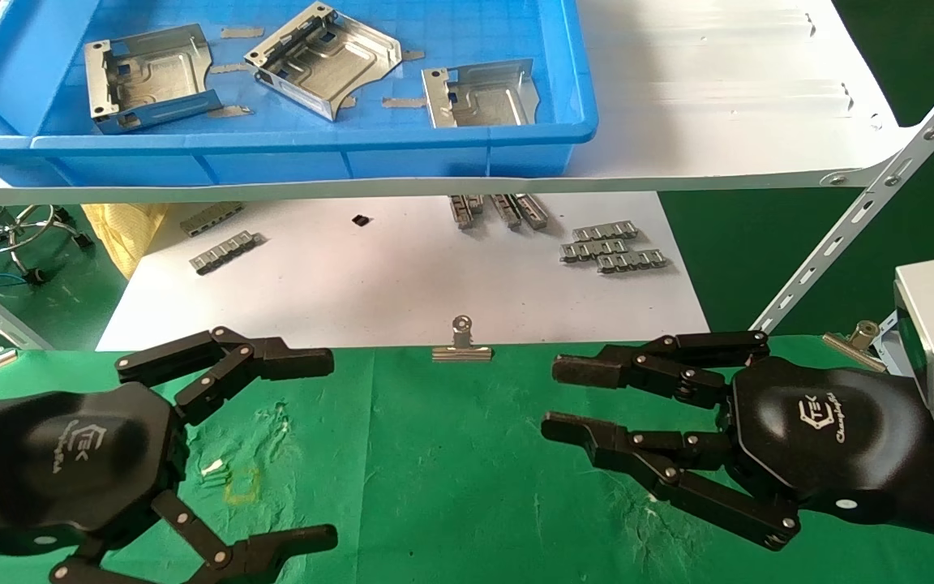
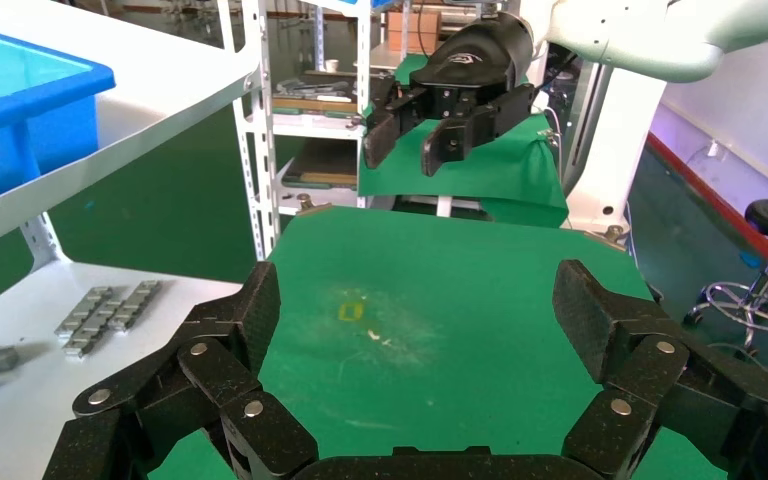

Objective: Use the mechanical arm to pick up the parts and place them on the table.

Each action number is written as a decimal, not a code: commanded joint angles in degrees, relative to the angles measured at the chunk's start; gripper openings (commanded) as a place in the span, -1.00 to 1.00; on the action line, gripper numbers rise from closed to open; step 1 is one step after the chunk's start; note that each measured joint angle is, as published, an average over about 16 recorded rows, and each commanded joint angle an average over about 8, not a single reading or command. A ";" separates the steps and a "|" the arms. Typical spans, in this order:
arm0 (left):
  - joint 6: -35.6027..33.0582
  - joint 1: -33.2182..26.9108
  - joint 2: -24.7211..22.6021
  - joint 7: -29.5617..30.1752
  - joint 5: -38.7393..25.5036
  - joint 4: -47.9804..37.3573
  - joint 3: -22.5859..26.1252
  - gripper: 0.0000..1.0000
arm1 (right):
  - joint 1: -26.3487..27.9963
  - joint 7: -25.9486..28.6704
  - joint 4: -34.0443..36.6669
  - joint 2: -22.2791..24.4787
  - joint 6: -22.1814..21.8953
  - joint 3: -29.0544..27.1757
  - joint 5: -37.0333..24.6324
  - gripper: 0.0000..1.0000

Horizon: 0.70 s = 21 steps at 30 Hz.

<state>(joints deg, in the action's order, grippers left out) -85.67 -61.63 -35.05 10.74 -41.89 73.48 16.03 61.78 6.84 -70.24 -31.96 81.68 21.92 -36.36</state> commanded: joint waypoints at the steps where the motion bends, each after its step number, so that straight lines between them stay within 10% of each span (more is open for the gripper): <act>1: 0.00 0.00 0.00 0.00 0.00 0.00 0.00 1.00 | 0.00 0.00 0.00 0.00 0.00 0.00 0.00 -1.00; 21: 0.00 0.00 0.00 0.00 0.00 0.00 0.00 1.00 | 0.00 0.00 0.00 0.00 0.00 0.00 0.00 -1.00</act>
<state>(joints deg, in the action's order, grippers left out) -85.68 -61.64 -35.05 10.72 -41.90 73.49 16.02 61.78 6.84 -70.24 -31.96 81.68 21.92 -36.36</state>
